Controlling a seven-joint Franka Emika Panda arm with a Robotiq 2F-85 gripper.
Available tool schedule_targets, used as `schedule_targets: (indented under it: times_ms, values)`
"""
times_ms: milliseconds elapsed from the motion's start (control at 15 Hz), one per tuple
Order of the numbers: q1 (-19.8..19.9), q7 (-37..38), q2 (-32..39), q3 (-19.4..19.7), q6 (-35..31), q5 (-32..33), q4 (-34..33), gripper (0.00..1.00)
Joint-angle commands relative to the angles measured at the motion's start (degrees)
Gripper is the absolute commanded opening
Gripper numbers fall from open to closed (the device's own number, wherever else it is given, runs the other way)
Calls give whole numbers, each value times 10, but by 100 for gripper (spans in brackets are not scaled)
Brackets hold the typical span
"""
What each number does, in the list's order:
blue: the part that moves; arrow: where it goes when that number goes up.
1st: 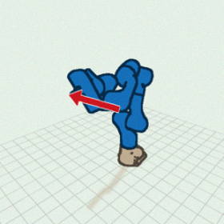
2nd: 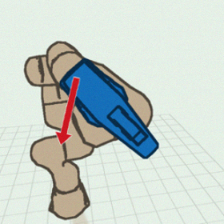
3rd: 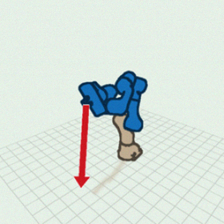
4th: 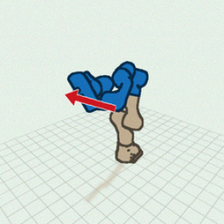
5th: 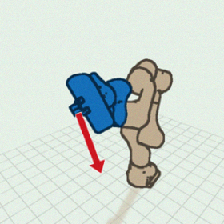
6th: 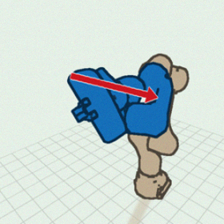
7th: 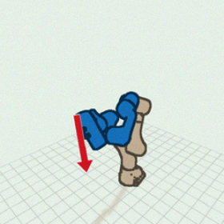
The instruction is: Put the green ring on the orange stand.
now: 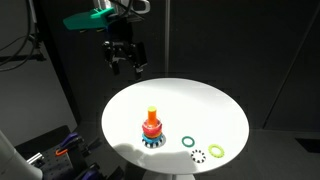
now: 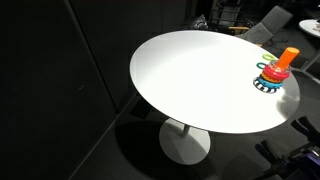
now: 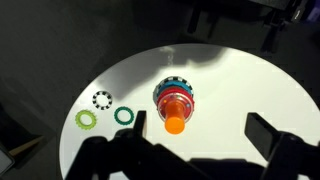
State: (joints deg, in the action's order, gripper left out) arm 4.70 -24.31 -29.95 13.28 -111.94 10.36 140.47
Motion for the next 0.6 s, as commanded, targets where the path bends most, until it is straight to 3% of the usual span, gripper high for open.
schedule_targets:
  times_ms: [0, 533]
  values:
    - [0, 28, 80, 0, 11, -31, -72, 100]
    - [14, 86, 256, -5, 11, -83, -205, 100]
